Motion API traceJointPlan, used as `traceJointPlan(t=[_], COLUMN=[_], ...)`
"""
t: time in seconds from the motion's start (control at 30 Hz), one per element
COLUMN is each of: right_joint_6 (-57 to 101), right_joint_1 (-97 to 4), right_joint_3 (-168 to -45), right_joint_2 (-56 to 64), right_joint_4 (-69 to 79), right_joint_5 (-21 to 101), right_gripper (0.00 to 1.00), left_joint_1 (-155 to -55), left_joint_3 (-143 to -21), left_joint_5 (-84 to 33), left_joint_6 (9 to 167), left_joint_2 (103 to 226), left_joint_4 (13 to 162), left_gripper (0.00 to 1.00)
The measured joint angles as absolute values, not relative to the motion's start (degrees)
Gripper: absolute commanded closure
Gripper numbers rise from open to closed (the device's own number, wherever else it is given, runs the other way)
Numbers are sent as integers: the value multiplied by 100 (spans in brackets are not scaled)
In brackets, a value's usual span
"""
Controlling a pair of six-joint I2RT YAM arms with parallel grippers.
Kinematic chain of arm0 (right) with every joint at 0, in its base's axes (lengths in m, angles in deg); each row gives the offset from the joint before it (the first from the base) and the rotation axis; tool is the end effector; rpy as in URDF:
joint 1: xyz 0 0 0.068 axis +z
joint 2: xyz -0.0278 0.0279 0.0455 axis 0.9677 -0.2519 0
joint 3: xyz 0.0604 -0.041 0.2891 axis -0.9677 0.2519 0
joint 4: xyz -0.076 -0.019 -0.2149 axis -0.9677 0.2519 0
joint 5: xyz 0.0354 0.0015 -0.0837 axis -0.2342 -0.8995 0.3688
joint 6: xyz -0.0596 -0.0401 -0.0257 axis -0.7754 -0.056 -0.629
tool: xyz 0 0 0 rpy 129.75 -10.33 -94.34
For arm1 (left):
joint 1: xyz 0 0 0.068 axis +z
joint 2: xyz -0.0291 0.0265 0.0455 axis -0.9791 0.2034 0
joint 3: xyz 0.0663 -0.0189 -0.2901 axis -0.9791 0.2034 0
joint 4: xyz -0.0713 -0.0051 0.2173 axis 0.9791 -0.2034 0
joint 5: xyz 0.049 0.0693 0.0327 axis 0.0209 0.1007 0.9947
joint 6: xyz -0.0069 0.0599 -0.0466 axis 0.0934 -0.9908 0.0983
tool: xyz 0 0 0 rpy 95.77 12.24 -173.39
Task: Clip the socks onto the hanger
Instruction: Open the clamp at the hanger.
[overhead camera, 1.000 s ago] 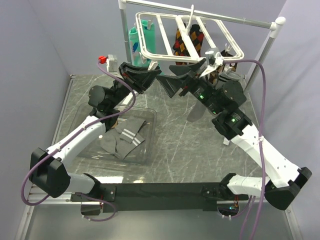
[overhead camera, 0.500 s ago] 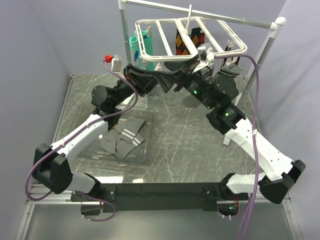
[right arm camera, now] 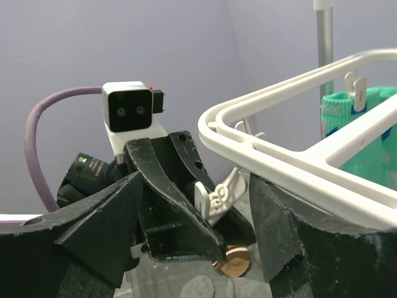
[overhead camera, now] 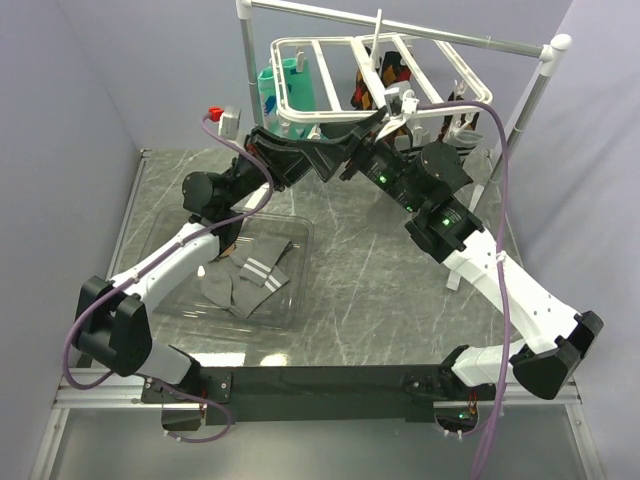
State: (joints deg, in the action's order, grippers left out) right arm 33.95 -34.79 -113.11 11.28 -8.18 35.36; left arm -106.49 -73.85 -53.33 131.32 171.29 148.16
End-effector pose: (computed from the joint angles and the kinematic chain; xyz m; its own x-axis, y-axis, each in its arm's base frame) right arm 0.1932 0.1835 0.5316 0.0014 0.4198 -0.9076 -0.8302 0.5065 0.2330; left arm 0.2361 -0.1701 0.4811 -0.2649 -0.6104 -0.7465 0.9379 0.0166 -0.3464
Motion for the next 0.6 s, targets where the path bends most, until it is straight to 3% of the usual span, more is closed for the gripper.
traceJointPlan(t=[0.4, 0.6], right_joint_6=[3946, 4022], right_joint_1=[-3479, -3479], right_joint_3=[-11460, -11457], right_joint_2=[970, 1005], right_joint_4=[-665, -665], right_joint_5=[3874, 3940], right_gripper=[31, 43], left_joint_1=[-10621, -10621], left_joint_3=[-7776, -7778], left_joint_5=[-5755, -5812], left_joint_6=[13421, 13528], left_joint_2=[17380, 17424], left_joint_4=[14910, 14952], left_gripper=[91, 91])
